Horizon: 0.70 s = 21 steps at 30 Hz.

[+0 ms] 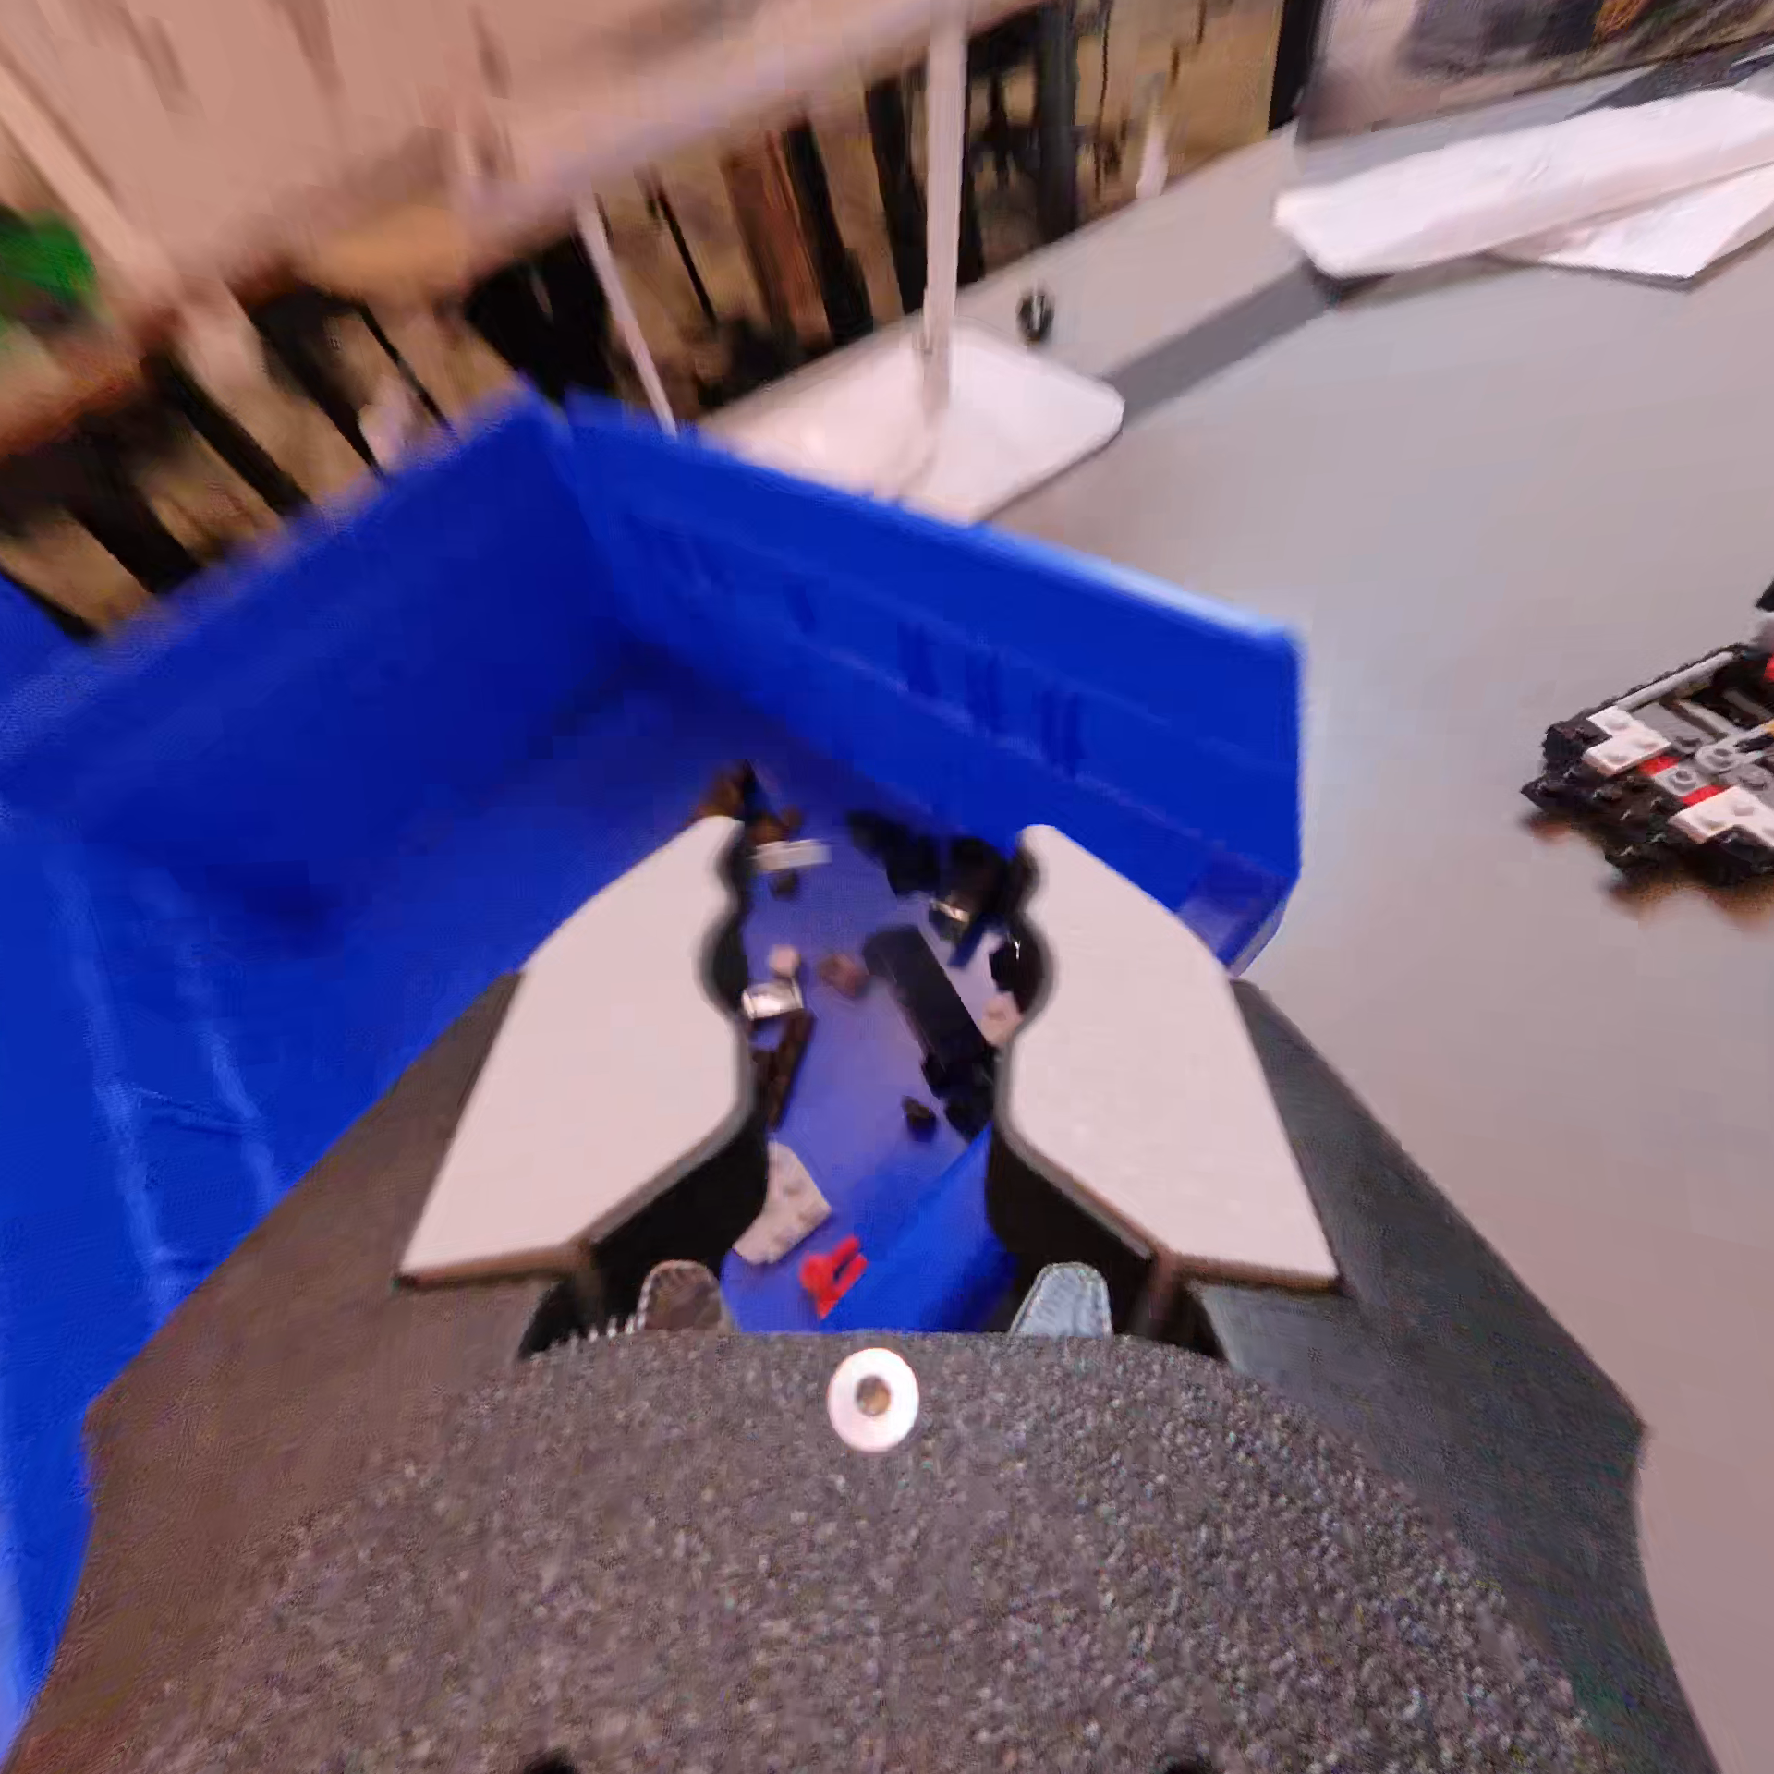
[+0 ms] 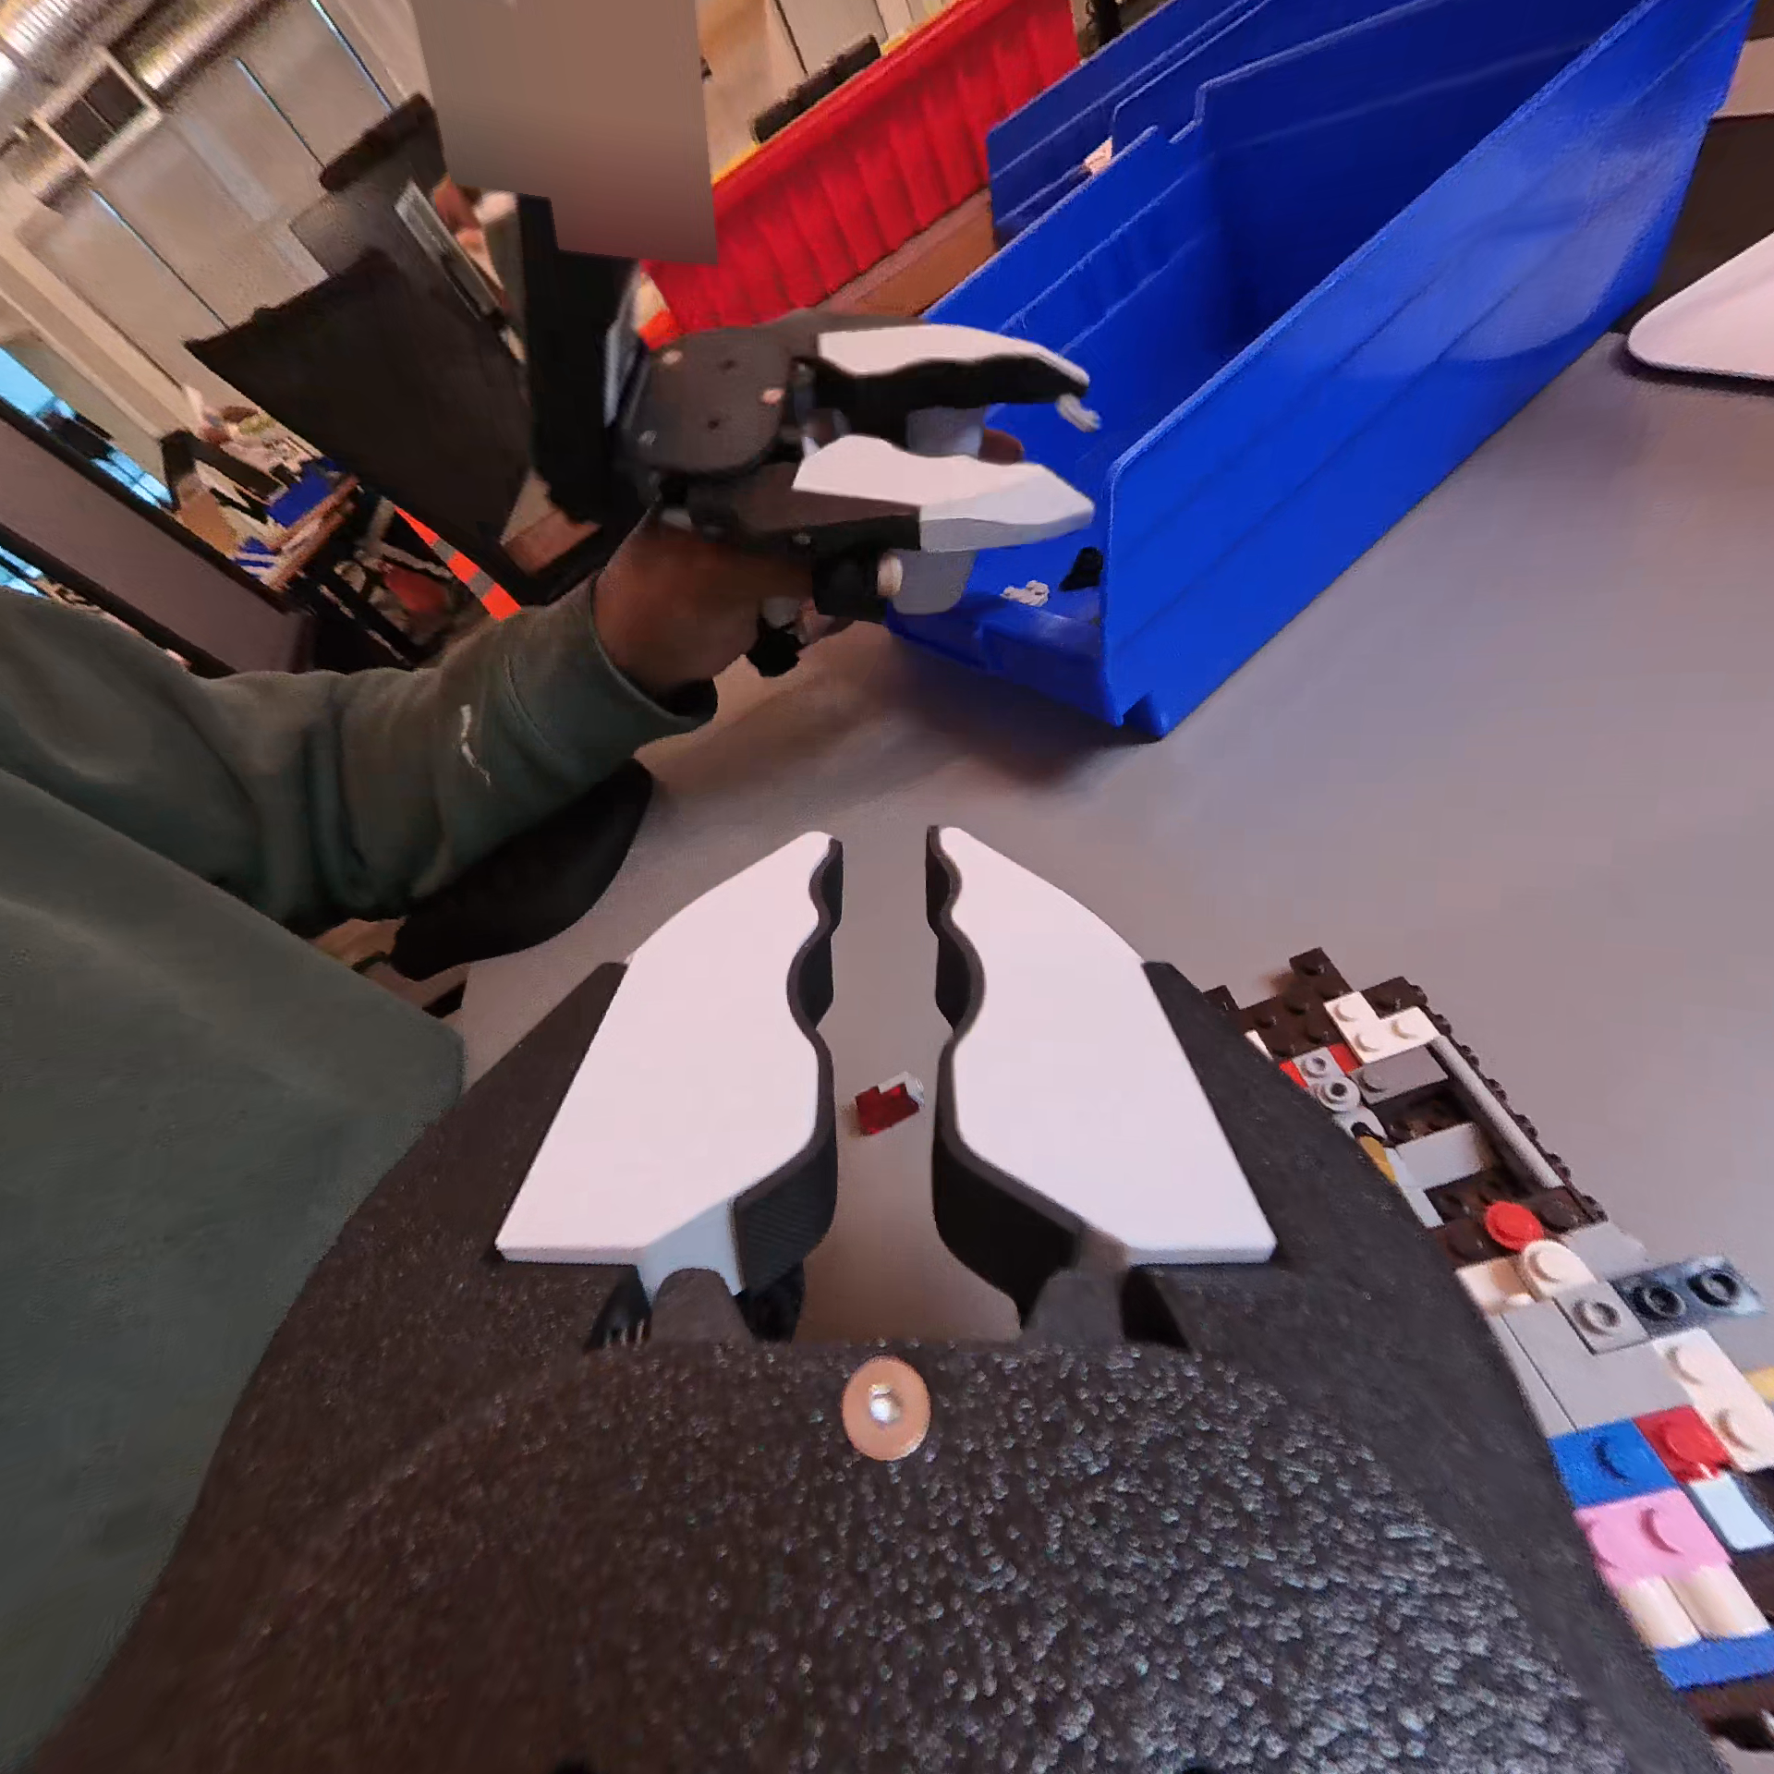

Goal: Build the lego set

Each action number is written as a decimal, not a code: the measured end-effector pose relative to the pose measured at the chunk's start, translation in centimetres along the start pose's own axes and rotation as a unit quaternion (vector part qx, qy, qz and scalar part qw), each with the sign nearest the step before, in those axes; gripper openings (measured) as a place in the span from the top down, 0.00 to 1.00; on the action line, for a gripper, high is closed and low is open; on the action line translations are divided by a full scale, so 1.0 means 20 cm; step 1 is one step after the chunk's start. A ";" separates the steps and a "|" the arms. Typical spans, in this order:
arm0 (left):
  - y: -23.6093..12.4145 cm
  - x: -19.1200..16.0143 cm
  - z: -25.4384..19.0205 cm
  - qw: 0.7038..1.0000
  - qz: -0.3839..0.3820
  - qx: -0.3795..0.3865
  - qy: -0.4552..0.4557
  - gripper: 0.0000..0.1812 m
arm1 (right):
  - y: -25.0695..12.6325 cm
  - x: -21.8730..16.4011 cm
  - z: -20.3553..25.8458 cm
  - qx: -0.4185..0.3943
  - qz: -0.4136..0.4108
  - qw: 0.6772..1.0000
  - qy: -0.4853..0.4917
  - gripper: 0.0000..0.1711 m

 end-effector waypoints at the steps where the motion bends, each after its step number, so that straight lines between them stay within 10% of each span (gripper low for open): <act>1: 0.01 -0.03 0.01 0.999 0.022 -0.021 -0.033 0.69 | 0.00 -0.01 0.00 -0.001 0.005 1.000 -0.003 0.90; 10: -0.04 -0.02 -0.09 0.995 -0.021 -0.057 0.077 0.67 | 0.01 -0.10 0.01 -0.010 0.089 0.994 -0.056 0.89; 16: -0.22 0.04 -0.46 0.943 -0.128 -0.250 0.177 0.95 | 0.00 -0.35 0.03 -0.031 0.281 0.941 -0.188 0.85; 21: -0.25 -0.05 -0.62 0.915 -0.100 -0.347 0.181 1.00 | 0.13 -0.41 0.05 -0.055 0.305 0.919 -0.244 0.85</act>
Point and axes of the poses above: each gripper's, where its closed fingertips meet, y out along the fingers, x out of its top, z = x × y across the jaws, the point moved 4 cm from there along -y, back along the fingers, and after that the axes turned 1 degree about x, right-handed, at the moved point
